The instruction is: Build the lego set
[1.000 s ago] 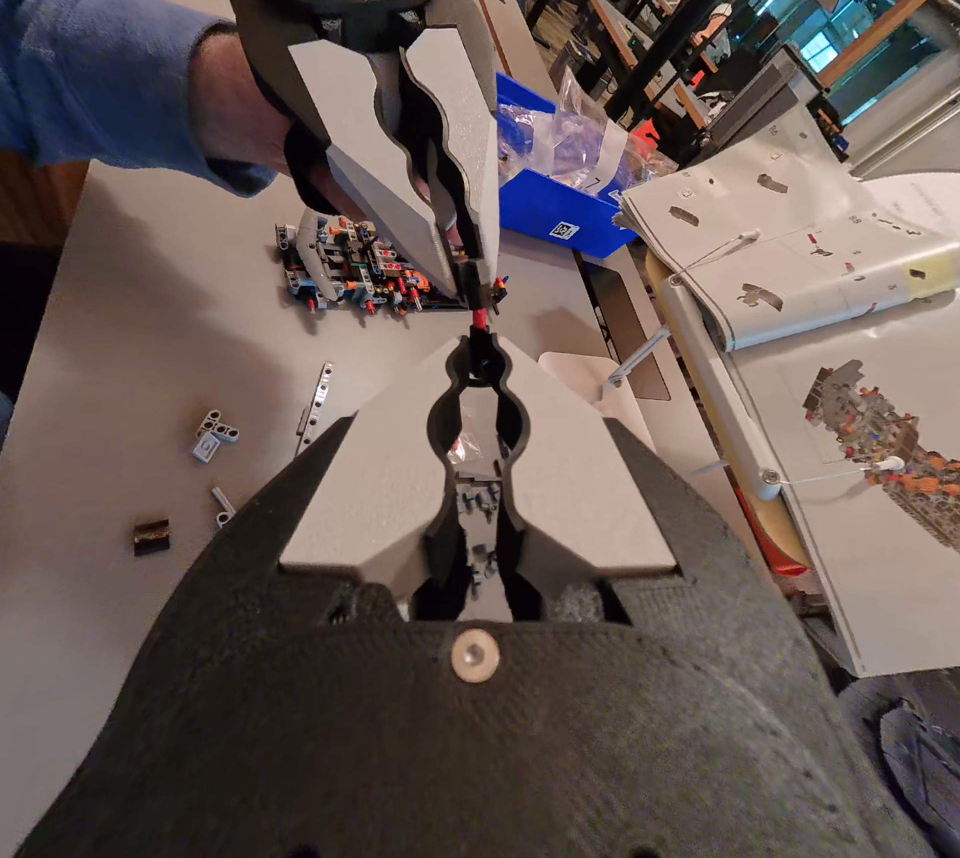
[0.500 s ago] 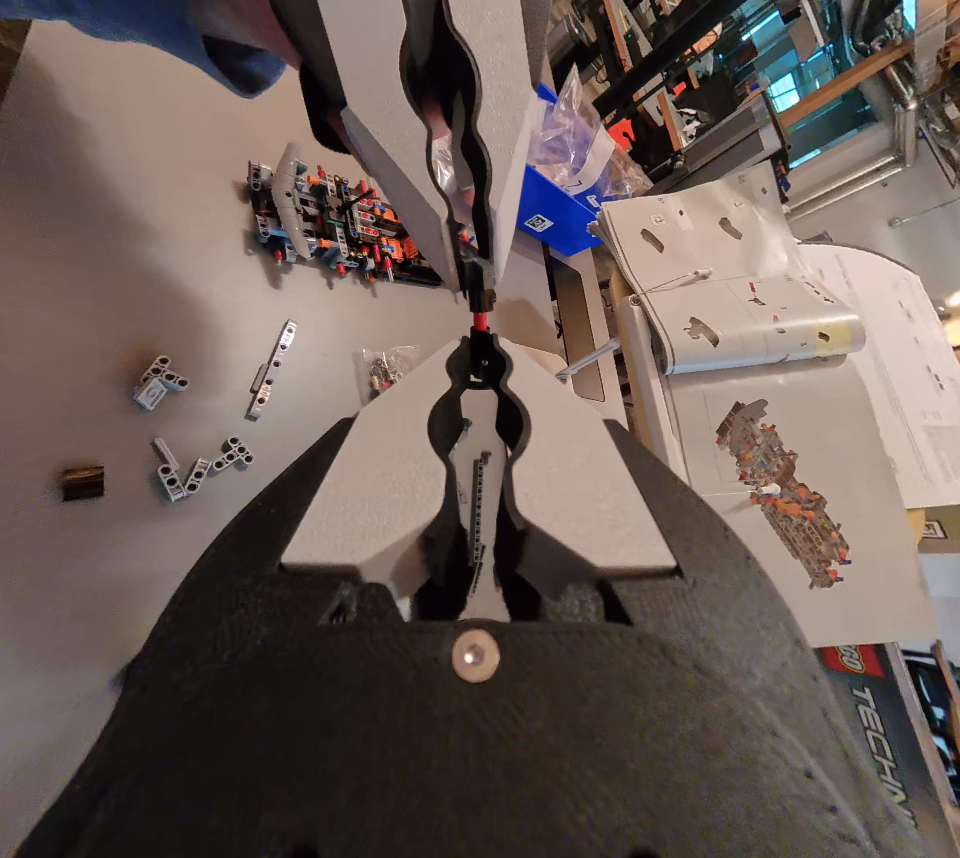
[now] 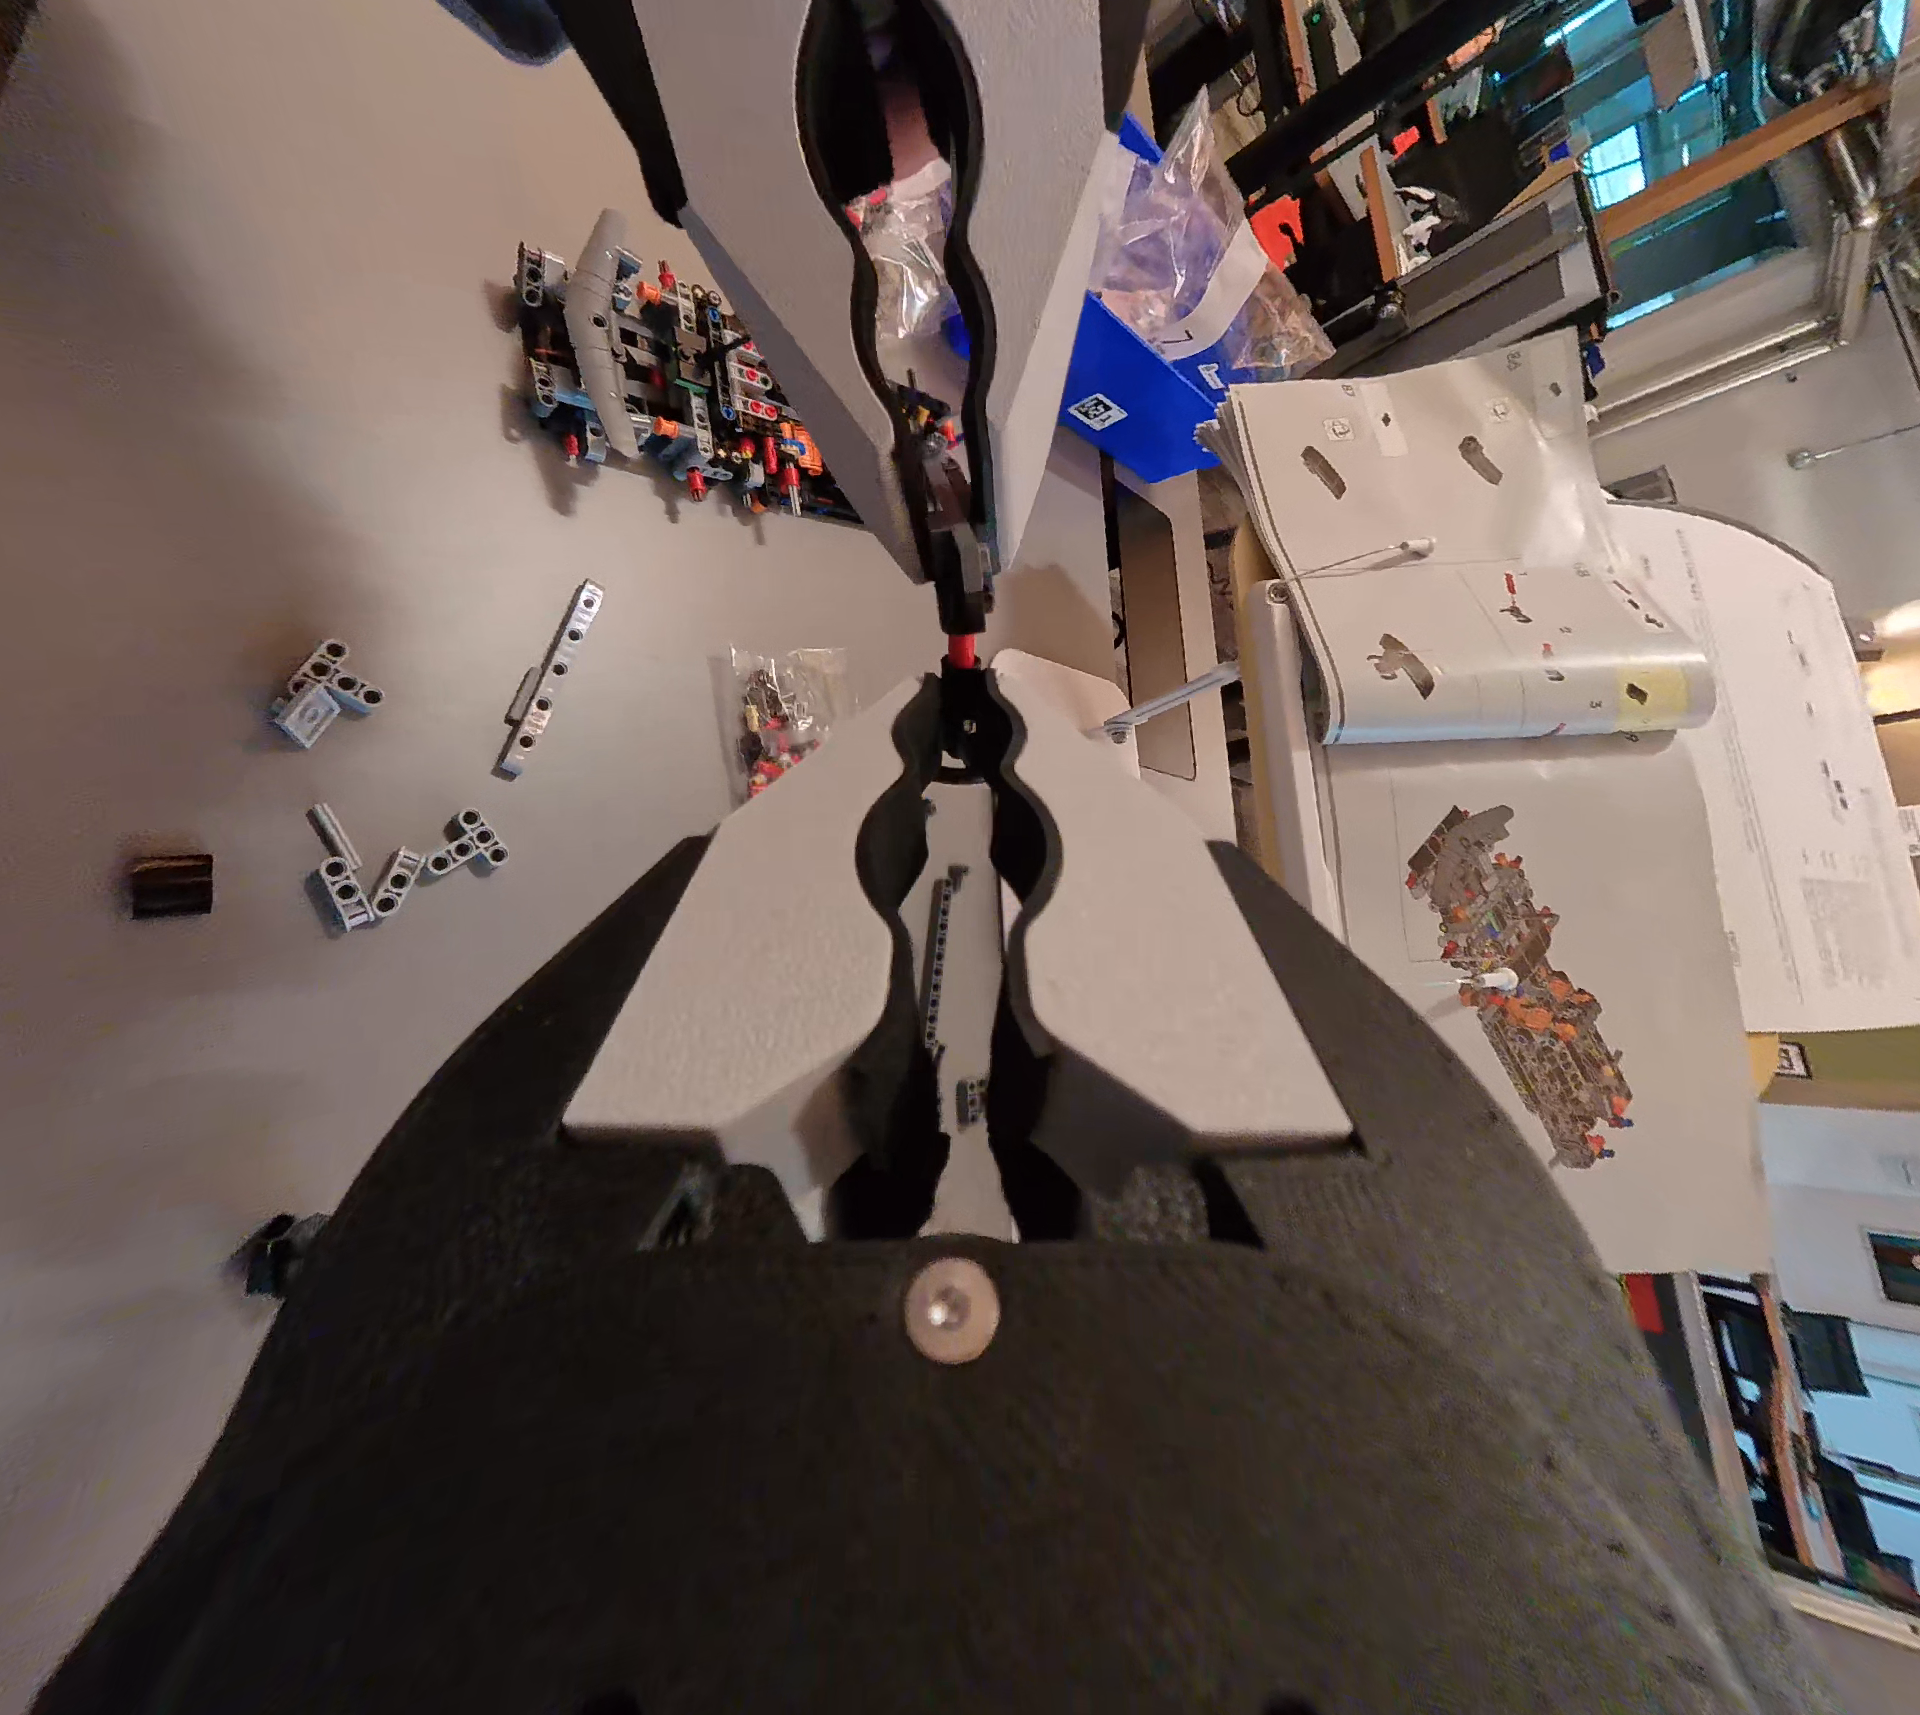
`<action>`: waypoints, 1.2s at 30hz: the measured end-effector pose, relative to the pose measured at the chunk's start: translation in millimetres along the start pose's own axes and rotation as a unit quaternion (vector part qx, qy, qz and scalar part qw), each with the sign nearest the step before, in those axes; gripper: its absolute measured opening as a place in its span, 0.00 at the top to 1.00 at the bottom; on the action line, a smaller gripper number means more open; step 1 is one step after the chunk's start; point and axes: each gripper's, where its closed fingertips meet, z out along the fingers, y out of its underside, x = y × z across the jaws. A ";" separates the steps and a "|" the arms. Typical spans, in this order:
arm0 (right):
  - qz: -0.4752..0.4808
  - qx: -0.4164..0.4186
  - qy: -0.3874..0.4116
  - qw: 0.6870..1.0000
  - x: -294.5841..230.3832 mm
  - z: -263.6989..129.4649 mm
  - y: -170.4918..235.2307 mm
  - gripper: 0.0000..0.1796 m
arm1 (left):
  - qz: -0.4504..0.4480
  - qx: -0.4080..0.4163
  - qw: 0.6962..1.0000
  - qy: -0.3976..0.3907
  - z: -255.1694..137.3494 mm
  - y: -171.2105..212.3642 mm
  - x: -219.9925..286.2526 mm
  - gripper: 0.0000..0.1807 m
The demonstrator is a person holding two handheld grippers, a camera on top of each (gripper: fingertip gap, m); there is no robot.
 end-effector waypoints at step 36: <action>-0.054 -0.057 0.012 0.997 -3.5 10.3 11.5 0.99 | 0.012 -0.045 0.998 0.035 8.5 12.5 5.5 0.96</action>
